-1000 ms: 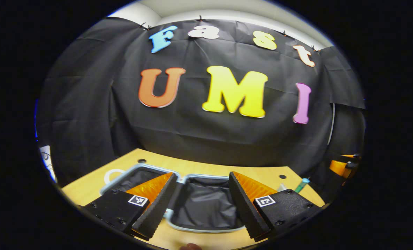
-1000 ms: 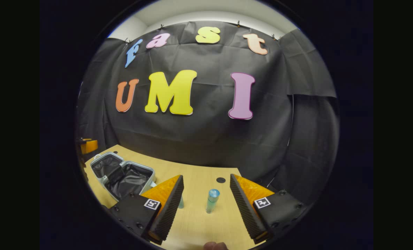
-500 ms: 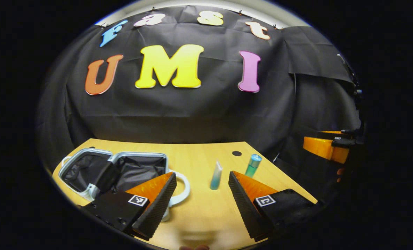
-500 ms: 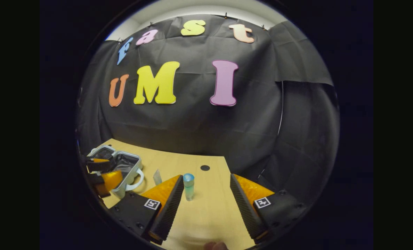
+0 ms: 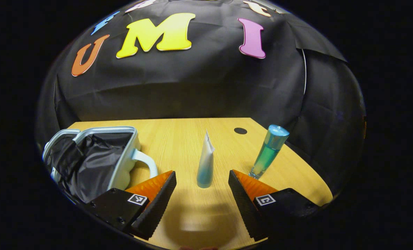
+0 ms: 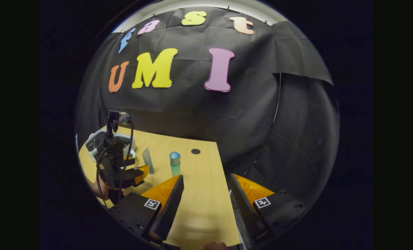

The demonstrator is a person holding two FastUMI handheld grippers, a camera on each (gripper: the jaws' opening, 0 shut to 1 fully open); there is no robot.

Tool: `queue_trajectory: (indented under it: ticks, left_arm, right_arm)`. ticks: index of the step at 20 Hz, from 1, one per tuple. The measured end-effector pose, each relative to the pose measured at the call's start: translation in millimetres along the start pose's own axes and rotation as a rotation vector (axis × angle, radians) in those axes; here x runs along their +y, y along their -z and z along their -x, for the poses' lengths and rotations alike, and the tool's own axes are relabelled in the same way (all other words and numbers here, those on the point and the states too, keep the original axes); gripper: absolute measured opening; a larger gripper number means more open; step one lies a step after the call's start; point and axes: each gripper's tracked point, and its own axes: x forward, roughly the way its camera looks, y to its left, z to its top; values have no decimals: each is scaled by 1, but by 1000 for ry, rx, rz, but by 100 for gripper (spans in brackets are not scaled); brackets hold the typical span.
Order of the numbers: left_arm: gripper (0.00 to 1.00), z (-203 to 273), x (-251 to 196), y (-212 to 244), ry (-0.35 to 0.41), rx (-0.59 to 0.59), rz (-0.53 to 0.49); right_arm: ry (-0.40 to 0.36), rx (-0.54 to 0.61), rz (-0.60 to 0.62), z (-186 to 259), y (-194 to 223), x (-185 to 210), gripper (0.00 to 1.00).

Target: First open the suitcase, pack the skin care products into it, and then close the suitcase.

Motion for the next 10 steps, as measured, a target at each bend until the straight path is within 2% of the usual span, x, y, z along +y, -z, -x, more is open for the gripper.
queue_trajectory:
  ticks: [5,8,9,10]
  left_arm:
    - [93,-39,3,26,-25,91,14]
    - [84,-48,5,32,-35,130,31]
    - [81,-51,5,29,-38,128,15]
    - [86,-54,5,27,-37,129,3]
  right_arm:
    - [28,37,-34,-9,9,-14,80]
    - [31,36,-39,-13,8,-16,77]
    - [31,38,-41,-14,7,-17,80]
    - [33,38,-42,-16,8,-17,80]
